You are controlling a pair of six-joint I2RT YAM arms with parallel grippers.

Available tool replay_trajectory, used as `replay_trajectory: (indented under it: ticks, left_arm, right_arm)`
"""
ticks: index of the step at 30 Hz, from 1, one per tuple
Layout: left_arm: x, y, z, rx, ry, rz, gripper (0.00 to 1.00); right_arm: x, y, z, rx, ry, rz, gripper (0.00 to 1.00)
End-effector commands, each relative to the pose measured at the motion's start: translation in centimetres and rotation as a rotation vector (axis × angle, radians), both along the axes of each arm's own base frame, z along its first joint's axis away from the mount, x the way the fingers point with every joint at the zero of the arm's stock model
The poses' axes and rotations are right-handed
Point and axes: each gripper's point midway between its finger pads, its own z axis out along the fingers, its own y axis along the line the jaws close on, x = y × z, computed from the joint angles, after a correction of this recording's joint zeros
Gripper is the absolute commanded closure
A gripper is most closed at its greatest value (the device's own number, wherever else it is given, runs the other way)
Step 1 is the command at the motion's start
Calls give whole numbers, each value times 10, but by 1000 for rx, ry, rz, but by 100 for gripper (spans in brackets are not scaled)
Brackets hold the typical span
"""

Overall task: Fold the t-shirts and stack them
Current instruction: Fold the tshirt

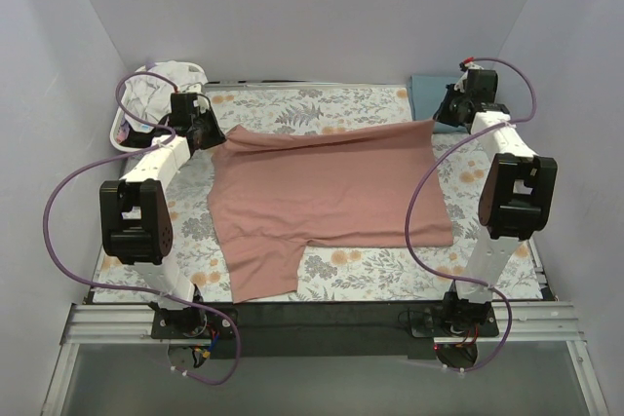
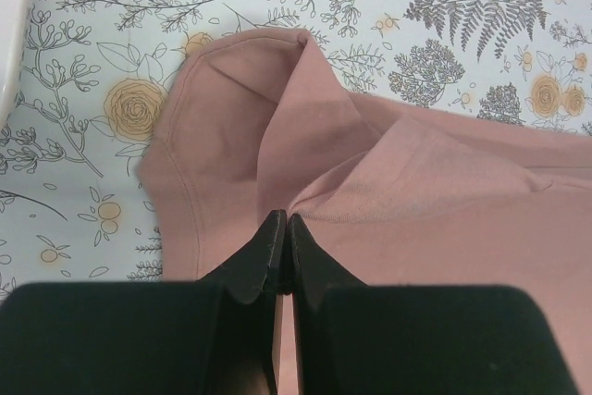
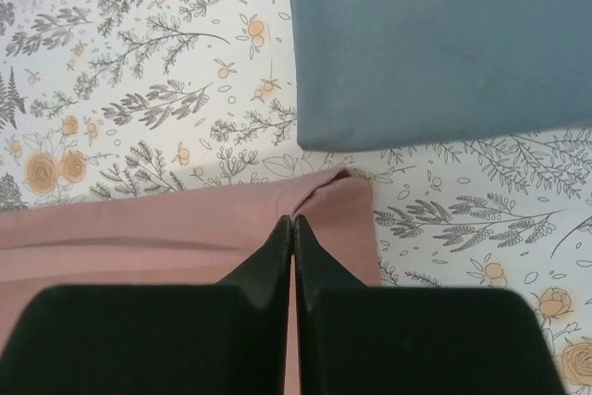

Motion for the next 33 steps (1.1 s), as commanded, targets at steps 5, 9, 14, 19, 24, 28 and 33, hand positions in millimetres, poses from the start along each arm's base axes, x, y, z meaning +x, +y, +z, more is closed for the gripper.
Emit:
replay_trajectory:
  ticks: [5,9,14,19,24,28,33]
  left_arm:
    - [-7,0,14,-7,-22,-1,100]
    - [-17,-1,-1,-12,14,-3,100]
    - [-24,-2,-7,-16,33,-7,100]
    - [-26,-4,-7,-27,37,-13,100]
    - [-28,-6,-8,-31,46,-14,100]
    - [-31,-5,-11,-26,53,-8,100]
    - [-36,-10,-16,-34,79,-22,100]
  right_arm:
    - [-40,-9,-33,-16,93,-38,99]
    - [-54,-10,-61,-7,161,-55,99]
    - [-60,-9,-85,7,220,-55,99]
    - [-63,-13,-72,-8,196,-78,99]
    - [-72,-15,-67,-23,201,-88,99]
    - [-79,-13,-73,-16,217,-82,98]
    - [-88,-7,-88,13,268,-70,90]
